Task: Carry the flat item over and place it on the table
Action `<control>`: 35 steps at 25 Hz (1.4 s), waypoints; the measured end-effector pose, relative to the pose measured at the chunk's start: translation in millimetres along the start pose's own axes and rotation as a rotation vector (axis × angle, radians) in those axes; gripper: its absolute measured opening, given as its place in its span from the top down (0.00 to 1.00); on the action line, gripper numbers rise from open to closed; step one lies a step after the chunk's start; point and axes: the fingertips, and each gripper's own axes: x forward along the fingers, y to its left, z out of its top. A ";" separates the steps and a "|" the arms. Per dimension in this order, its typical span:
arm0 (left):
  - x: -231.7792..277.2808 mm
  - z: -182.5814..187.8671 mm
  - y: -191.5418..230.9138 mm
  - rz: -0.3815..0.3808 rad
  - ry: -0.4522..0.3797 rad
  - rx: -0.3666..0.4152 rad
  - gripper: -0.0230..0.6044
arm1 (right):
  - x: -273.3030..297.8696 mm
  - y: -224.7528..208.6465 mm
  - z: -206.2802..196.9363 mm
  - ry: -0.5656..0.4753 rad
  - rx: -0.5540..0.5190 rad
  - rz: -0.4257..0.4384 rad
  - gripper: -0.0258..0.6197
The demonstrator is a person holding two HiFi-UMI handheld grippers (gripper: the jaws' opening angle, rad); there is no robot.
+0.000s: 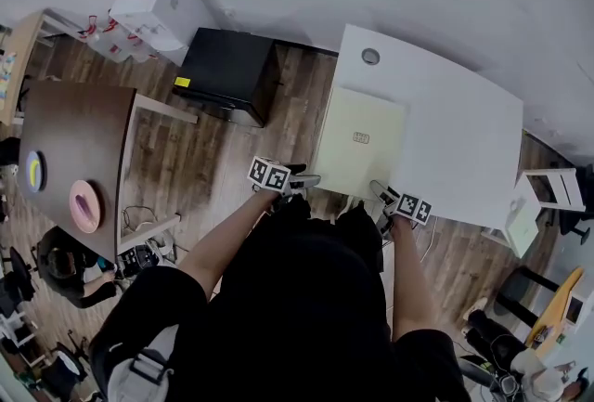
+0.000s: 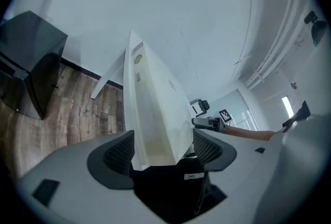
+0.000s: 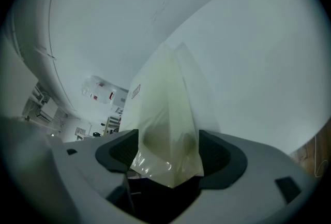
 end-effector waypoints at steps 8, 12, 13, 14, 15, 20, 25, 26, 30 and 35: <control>-25.9 28.3 -67.0 -0.082 -0.117 0.122 0.41 | -61.7 57.3 -0.9 -0.175 -0.237 -0.051 0.42; -25.5 36.6 -111.3 -0.098 -0.161 0.284 0.56 | -83.8 112.3 9.8 -0.289 -0.322 0.015 0.42; -27.1 38.4 -121.7 -0.088 -0.183 0.319 0.62 | -88.5 122.4 10.9 -0.309 -0.343 0.024 0.42; -29.6 40.8 -131.3 -0.067 -0.215 0.346 0.74 | -93.6 131.6 11.6 -0.327 -0.367 0.032 0.42; -32.5 44.0 -140.3 -0.036 -0.254 0.366 0.86 | -98.8 140.3 12.6 -0.342 -0.393 0.042 0.42; -46.8 43.4 -185.6 0.100 -0.425 0.441 0.94 | -131.7 182.7 7.5 -0.433 -0.520 0.138 0.42; -40.7 -6.9 -252.8 0.147 -0.483 0.517 0.94 | -184.2 201.4 -36.5 -0.455 -0.589 0.205 0.49; -36.9 -17.3 -266.0 0.172 -0.495 0.533 0.94 | -197.5 202.1 -46.3 -0.461 -0.605 0.219 0.65; -21.7 -66.1 -324.9 0.233 -0.552 0.582 0.94 | -250.6 200.0 -87.8 -0.497 -0.703 0.257 0.87; -6.0 -121.3 -382.2 0.314 -0.582 0.644 0.94 | -300.7 192.9 -122.3 -0.592 -0.785 0.179 0.88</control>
